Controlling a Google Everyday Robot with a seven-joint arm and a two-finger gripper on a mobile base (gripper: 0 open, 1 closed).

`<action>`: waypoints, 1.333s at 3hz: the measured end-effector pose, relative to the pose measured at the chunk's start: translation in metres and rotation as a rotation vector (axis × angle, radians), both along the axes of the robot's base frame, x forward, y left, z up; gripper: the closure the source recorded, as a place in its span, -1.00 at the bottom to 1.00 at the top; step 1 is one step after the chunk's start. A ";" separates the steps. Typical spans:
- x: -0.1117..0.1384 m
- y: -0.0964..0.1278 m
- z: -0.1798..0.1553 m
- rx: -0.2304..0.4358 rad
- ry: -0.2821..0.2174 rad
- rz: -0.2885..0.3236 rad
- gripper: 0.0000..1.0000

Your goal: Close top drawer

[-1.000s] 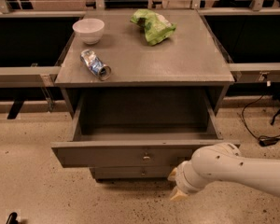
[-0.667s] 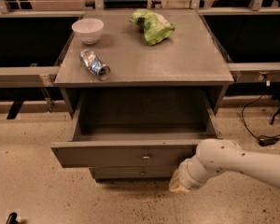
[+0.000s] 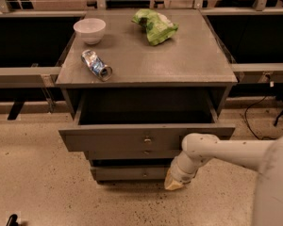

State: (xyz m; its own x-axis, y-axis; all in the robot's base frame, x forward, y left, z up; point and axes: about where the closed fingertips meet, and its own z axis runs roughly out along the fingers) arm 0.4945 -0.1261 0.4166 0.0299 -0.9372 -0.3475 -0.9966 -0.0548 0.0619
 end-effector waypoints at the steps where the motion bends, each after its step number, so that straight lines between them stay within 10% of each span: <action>1: 0.023 0.023 -0.028 -0.019 0.032 0.022 1.00; 3: 0.051 0.037 -0.037 -0.028 0.083 0.015 1.00; 4: 0.053 0.025 0.003 -0.024 0.010 -0.023 1.00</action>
Offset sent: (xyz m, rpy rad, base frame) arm 0.0669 0.0594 -0.0631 -0.0386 0.1221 0.0561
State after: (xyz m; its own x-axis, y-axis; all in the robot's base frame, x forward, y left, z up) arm 0.5478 -0.1014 0.4199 0.0054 -0.9456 -0.3252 -0.9969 -0.0306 0.0726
